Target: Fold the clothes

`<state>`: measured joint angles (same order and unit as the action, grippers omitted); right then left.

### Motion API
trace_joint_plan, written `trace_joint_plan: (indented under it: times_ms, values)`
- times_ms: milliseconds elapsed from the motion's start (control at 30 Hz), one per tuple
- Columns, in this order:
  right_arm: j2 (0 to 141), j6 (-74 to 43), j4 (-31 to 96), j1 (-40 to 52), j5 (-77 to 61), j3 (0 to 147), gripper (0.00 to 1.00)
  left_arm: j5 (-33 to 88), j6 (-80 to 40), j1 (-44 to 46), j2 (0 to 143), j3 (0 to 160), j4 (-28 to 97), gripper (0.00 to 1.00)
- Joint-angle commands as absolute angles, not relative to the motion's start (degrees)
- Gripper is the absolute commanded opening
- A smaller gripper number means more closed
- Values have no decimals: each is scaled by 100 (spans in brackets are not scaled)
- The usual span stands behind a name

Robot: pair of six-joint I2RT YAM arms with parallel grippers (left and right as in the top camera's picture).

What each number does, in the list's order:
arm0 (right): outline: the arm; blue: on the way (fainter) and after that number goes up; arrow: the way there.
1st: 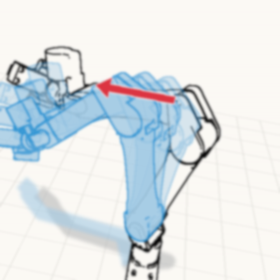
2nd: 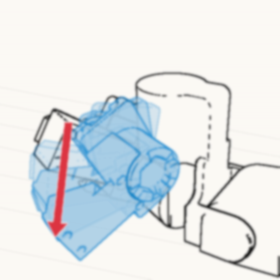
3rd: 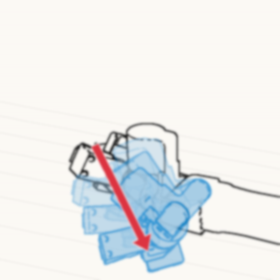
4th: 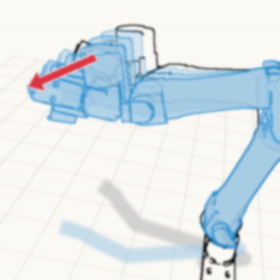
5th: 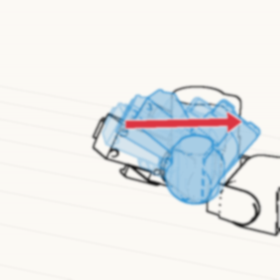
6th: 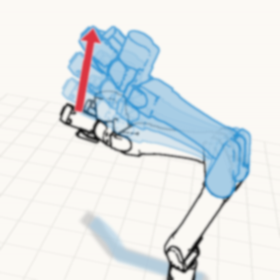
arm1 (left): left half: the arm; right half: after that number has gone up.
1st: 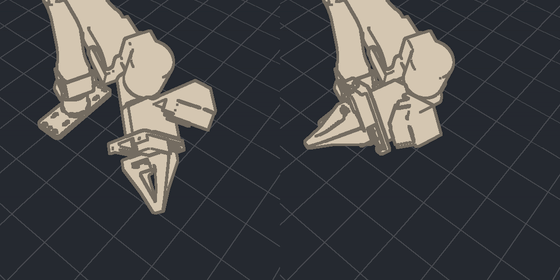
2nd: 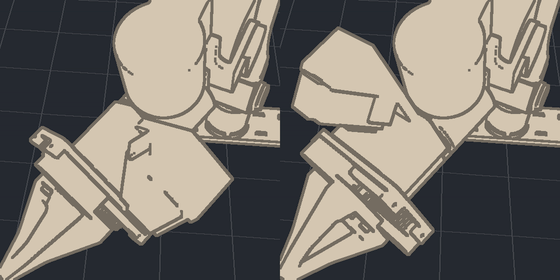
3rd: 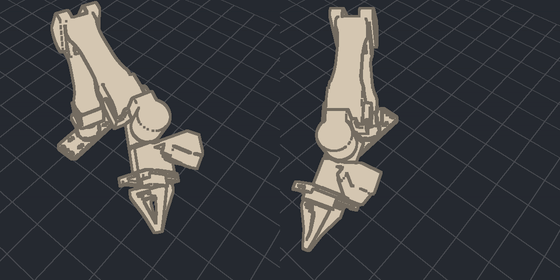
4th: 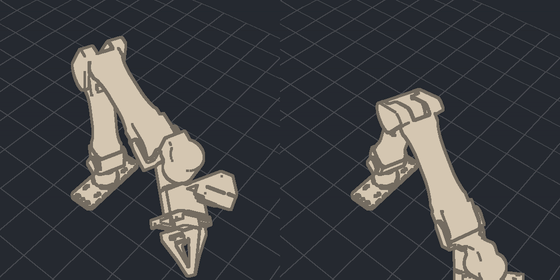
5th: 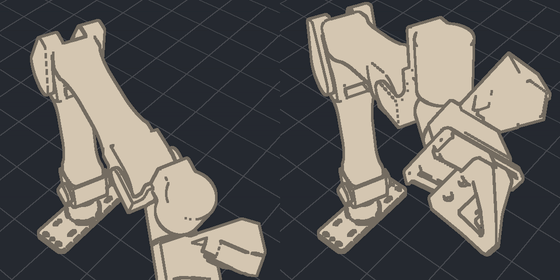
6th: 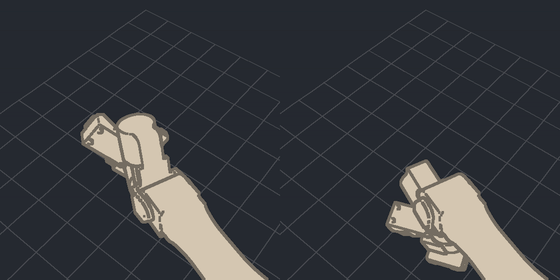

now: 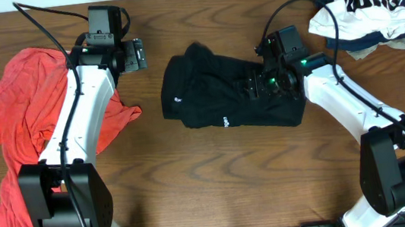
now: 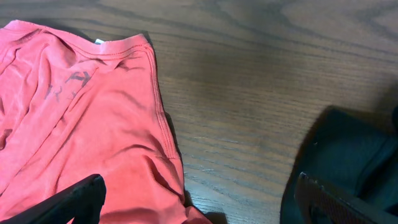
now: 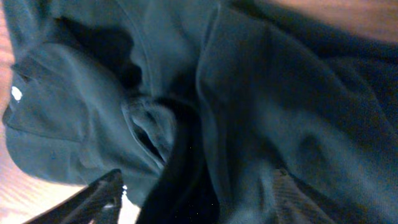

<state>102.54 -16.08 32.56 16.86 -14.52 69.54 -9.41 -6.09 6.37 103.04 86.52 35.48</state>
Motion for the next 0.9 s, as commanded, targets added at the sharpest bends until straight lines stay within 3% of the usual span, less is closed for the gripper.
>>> trace_joint_plan:
  times_ms: [0,33,67,433,467,533,567,600,733,867]
  values:
    - [10191,-1610,3371,1887,-1588,7059,32,-1009,-558,607,10224,8744,3524,98]
    - [10191,-1614,3387,1968,-1673,7059,10,-1007,-558,607,10224,8744,3524,98]
    - [10191,-1658,3391,2049,-1699,7059,1,-1009,-558,607,10224,8744,3524,98]
    - [10416,-2368,3151,2928,-1632,7061,1,-941,-563,607,10355,8744,3524,98]
    - [10409,-2379,3146,2915,-1636,7065,11,-941,-563,607,10385,8744,3524,98]
    - [10388,-2379,3157,2825,-1643,7105,74,-941,-563,607,10455,8744,3524,98]
    - [10368,-2379,3192,2753,-1675,7148,93,-941,-563,607,10492,8744,3522,98]
    - [10346,-2377,3245,2672,-1699,7207,99,-939,-563,607,10521,8744,3522,98]
    - [10156,-2261,3636,2296,-1693,7559,99,-523,-552,607,10621,8744,3524,98]
    - [9979,-1900,4125,1780,-1619,8051,99,749,23,607,10816,8744,3415,98]
